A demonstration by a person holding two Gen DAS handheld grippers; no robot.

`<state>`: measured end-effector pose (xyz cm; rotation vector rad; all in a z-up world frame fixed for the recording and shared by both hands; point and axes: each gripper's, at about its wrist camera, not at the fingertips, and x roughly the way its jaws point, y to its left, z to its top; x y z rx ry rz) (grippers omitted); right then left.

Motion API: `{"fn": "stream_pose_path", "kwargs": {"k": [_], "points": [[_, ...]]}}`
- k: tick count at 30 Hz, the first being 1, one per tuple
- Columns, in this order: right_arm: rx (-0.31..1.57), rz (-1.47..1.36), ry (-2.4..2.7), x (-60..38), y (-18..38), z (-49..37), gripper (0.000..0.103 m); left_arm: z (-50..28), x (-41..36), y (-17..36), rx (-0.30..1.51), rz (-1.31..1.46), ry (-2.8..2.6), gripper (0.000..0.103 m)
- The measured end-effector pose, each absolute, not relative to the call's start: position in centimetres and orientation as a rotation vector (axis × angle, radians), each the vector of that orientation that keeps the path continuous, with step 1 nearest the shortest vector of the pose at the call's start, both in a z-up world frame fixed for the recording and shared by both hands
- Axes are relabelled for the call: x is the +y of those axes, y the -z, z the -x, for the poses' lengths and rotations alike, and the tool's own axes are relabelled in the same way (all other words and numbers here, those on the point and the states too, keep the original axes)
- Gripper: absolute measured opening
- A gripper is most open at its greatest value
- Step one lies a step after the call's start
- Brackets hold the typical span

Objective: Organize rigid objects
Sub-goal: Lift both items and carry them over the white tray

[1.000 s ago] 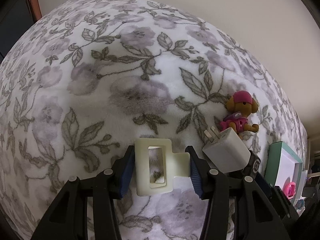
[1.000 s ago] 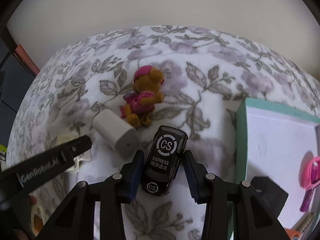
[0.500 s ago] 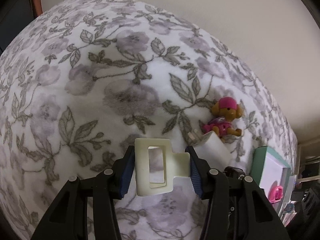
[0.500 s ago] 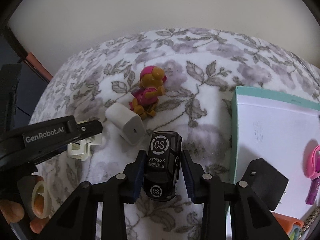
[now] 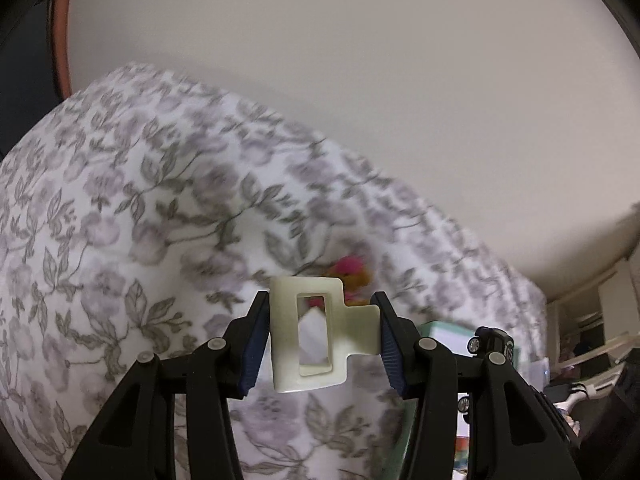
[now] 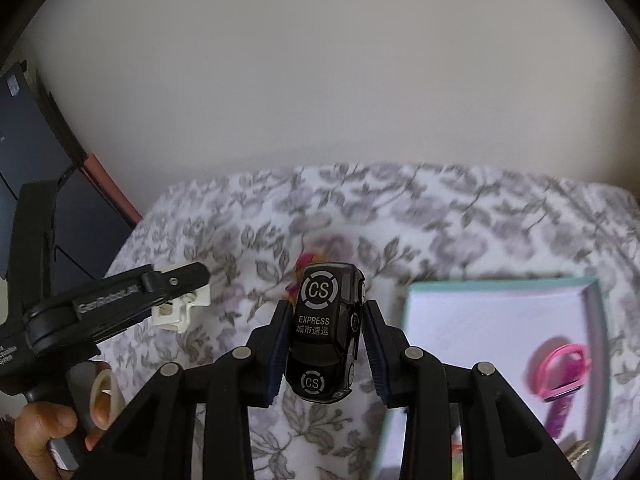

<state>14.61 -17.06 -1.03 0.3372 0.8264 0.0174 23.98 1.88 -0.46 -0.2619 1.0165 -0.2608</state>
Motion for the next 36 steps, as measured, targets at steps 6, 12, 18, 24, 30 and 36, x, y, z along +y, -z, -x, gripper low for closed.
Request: {"fn": "stream_pose_path", "kwargs": {"k": [6, 12, 18, 24, 30, 36], "points": [[0.799, -0.334, 0.076, -21.9, -0.3, -12.7, 0.037, -22.7, -0.3, -2.5, 0.935, 0.241, 0.335, 0.052], [0.788, -0.355, 0.186, -27.1, -0.7, -10.8, 0.037, -21.6, -3.3, -3.1, 0.920, 0.222, 0.437, 0.052], [0.782, -0.383, 0.272, -31.6, -1.0, -8.3, 0.037, -20.0, -7.4, -2.9, 0.911, 0.157, 0.526, 0.052], [0.784, -0.406, 0.331, -34.6, -0.9, -6.6, 0.037, -18.2, -12.3, -1.1, 0.948, 0.060, 0.609, 0.052], [0.822, -0.406, 0.339, -35.3, 0.4, -6.6, 0.037, -16.7, -15.8, 0.8, 0.966, -0.034, 0.645, 0.052], [0.875, -0.382, 0.314, -34.4, 2.1, -7.8, 0.038, -16.0, -17.9, 2.9, 0.982, -0.105, 0.654, 0.052]]}}
